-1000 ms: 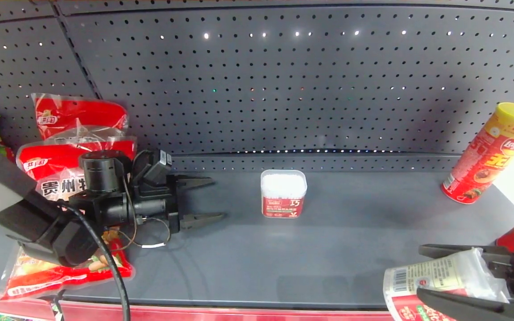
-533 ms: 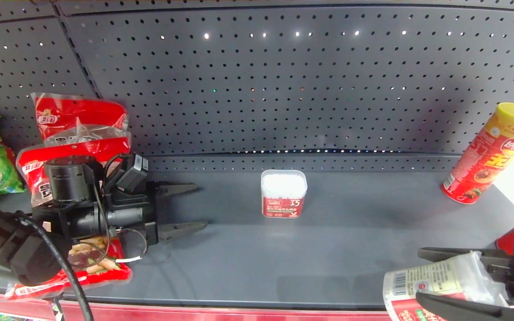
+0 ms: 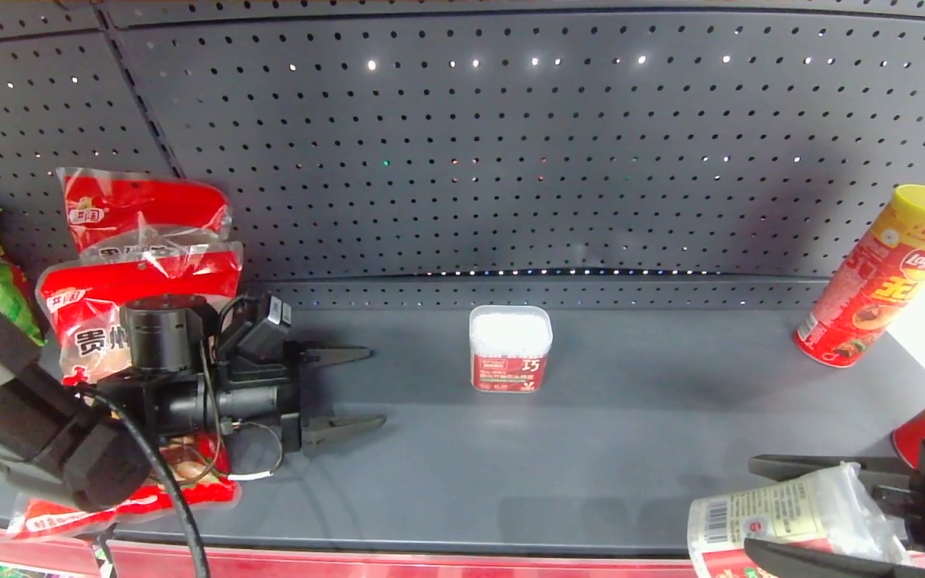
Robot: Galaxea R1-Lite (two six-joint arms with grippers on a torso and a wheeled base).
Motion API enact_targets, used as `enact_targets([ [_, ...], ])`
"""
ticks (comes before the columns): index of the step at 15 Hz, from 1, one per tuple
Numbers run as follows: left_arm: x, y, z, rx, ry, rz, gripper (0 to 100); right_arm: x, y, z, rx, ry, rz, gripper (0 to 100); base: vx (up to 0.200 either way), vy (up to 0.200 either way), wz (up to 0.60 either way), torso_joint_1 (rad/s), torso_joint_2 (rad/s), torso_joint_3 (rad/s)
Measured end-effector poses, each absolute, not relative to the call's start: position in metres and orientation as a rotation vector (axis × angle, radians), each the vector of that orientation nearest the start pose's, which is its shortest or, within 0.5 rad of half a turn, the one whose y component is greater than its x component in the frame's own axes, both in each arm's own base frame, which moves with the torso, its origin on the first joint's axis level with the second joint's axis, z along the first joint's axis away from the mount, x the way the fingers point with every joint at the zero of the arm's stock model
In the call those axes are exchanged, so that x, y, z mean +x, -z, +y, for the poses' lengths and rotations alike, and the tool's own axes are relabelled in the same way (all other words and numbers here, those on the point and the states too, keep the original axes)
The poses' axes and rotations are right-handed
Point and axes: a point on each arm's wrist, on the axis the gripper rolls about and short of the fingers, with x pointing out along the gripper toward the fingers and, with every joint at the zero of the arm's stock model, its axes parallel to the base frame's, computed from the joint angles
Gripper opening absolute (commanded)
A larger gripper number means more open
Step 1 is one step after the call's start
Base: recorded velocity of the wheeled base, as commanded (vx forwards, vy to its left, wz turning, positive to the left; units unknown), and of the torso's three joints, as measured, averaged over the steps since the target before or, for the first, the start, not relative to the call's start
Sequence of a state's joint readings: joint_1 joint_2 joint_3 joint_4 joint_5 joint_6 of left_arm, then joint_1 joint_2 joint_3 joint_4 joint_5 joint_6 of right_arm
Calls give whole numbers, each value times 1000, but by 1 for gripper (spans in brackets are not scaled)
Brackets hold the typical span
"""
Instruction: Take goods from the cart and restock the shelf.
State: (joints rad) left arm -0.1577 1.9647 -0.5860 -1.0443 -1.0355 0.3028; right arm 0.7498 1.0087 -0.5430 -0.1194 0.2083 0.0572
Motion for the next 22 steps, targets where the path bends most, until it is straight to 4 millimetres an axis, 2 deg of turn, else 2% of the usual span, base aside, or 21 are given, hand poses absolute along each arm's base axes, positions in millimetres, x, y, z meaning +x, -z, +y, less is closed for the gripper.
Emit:
enact_targets([
  [2,317,-88,-74,123,1225,121,100,90,-206,90,-48,-936,386,0,0,0,0,0,0,0],
  [6,333,-81,-98,130,1283,108,100,89,-201,90,-53,-935,403,0,0,0,0,0,0,0],
  [10,350,-78,-110,140,1300,82,100,89,-198,89,-57,-934,412,0,0,0,0,0,0,0],
  [13,361,-89,-121,145,1313,27,100,89,-194,89,-83,-940,418,0,0,0,0,0,0,0],
  [16,361,-100,-133,123,1328,-44,100,90,-192,91,-87,-941,428,0,0,0,0,0,0,0],
  [22,351,-97,-160,39,1343,-97,100,90,-189,91,-91,-941,443,0,0,0,0,0,0,0],
])
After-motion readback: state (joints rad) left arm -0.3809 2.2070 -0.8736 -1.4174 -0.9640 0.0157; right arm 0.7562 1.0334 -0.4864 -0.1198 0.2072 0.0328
